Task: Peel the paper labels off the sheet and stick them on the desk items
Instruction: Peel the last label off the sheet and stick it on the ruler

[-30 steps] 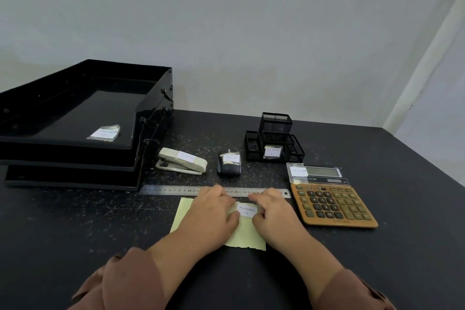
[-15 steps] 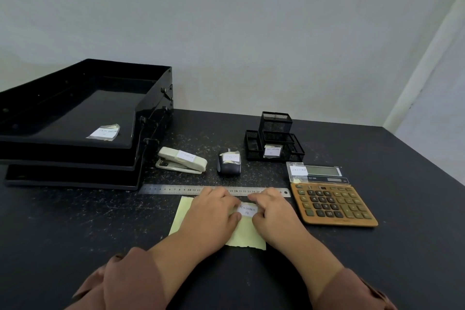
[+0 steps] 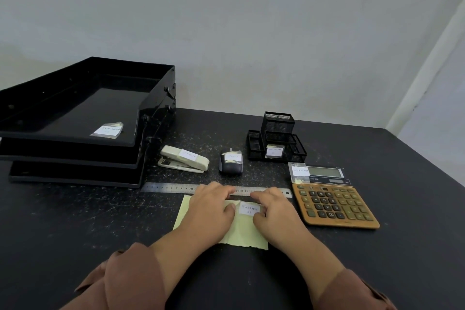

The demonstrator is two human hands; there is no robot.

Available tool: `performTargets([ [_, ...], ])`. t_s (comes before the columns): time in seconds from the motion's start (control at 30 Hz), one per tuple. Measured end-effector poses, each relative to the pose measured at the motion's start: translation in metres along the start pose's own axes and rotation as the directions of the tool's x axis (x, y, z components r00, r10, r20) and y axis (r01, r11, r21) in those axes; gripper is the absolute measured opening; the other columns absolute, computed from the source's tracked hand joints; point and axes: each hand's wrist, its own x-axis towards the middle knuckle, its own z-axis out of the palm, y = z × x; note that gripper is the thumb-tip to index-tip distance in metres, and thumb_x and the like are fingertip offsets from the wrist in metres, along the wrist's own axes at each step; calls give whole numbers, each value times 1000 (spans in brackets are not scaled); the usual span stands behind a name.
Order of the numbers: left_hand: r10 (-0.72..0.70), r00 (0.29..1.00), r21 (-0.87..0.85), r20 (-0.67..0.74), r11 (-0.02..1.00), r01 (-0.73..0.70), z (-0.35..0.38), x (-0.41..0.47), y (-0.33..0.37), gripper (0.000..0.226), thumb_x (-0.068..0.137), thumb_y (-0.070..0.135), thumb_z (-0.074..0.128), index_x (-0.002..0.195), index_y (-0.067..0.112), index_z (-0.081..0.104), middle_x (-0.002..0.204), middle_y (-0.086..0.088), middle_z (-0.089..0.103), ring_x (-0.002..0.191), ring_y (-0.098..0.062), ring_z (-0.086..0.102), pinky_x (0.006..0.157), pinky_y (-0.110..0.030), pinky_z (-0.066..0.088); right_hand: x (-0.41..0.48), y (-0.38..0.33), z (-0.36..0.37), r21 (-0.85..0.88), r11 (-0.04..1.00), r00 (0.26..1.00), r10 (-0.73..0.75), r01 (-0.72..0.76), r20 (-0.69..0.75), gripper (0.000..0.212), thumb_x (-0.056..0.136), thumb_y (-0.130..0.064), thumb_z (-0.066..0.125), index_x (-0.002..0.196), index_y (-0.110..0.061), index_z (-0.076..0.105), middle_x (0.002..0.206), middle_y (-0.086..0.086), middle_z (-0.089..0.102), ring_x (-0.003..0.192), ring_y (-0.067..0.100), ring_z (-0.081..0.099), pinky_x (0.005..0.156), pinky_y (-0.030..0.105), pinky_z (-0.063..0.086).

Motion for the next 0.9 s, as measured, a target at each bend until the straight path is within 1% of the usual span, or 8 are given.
performTargets([
  [0.1, 44, 999, 158, 25, 986, -47, 4, -3, 2, 34, 88, 43, 47, 118, 31, 58, 109, 9, 50, 104, -13, 37, 93, -24, 27, -1, 0, 0, 0, 1000, 1000, 1, -1, 12, 51, 80, -15, 52, 131, -20, 48, 104, -8, 36, 101, 23, 51, 96, 37, 41],
  [0.23, 81, 995, 155, 50, 984, -88, 5, -5, 2, 34, 88, 46, 46, 118, 34, 57, 109, 12, 49, 104, -11, 35, 95, -25, 27, -1, -1, -1, 2, 1000, 1000, 3, -3, 15, 52, 80, -16, 52, 131, -21, 48, 107, -6, 38, 101, 24, 51, 95, 35, 42],
  [0.3, 82, 995, 138, 59, 986, -90, 3, -5, 1, 33, 88, 45, 46, 117, 35, 56, 110, 12, 49, 105, -11, 36, 95, -25, 27, -1, -1, -2, 5, 1000, 1000, 5, -5, 19, 51, 80, -16, 52, 131, -21, 47, 111, -3, 41, 102, 25, 51, 95, 35, 42],
  [0.4, 58, 998, 104, 38, 993, -62, 3, -4, 1, 30, 88, 40, 48, 116, 34, 57, 109, 11, 50, 106, -12, 37, 96, -26, 28, -2, -1, -2, -4, 1000, 1000, -9, 9, 22, 52, 80, -16, 51, 132, -20, 47, 107, -5, 38, 103, 22, 50, 97, 37, 40],
  [0.5, 9, 1000, 127, -30, 992, -5, 4, -3, 2, 23, 87, 32, 49, 106, 30, 61, 106, 9, 51, 105, -14, 40, 94, -25, 30, -2, -1, -2, -7, 1000, 1000, -12, 12, 23, 53, 80, -15, 51, 132, -20, 47, 106, -8, 35, 106, 20, 49, 98, 37, 40],
  [0.57, 9, 999, 139, -31, 990, -5, 5, -3, 3, 22, 85, 27, 48, 103, 29, 62, 104, 10, 51, 104, -15, 40, 93, -25, 31, -2, -1, -2, -2, 1000, 1000, -9, 9, 28, 54, 79, -15, 52, 132, -21, 46, 110, -6, 38, 106, 21, 48, 98, 37, 39],
  [0.8, 2, 998, 32, 67, 999, -4, 3, -1, 1, 25, 82, 28, 51, 103, 38, 62, 104, 16, 52, 103, -9, 36, 91, -24, 25, -2, -1, -3, -9, 999, 999, -30, 30, 38, 54, 79, -15, 53, 132, -21, 46, 104, -8, 34, 107, 18, 46, 99, 36, 38],
  [0.9, 8, 997, -62, 80, 998, -3, 1, -1, 3, 23, 81, 30, 54, 100, 41, 60, 100, 23, 54, 98, -3, 35, 89, -25, 24, -1, -1, -3, -7, 1000, 999, -27, 27, 40, 54, 79, -15, 54, 133, -21, 45, 113, -4, 40, 110, 17, 46, 101, 37, 37],
])
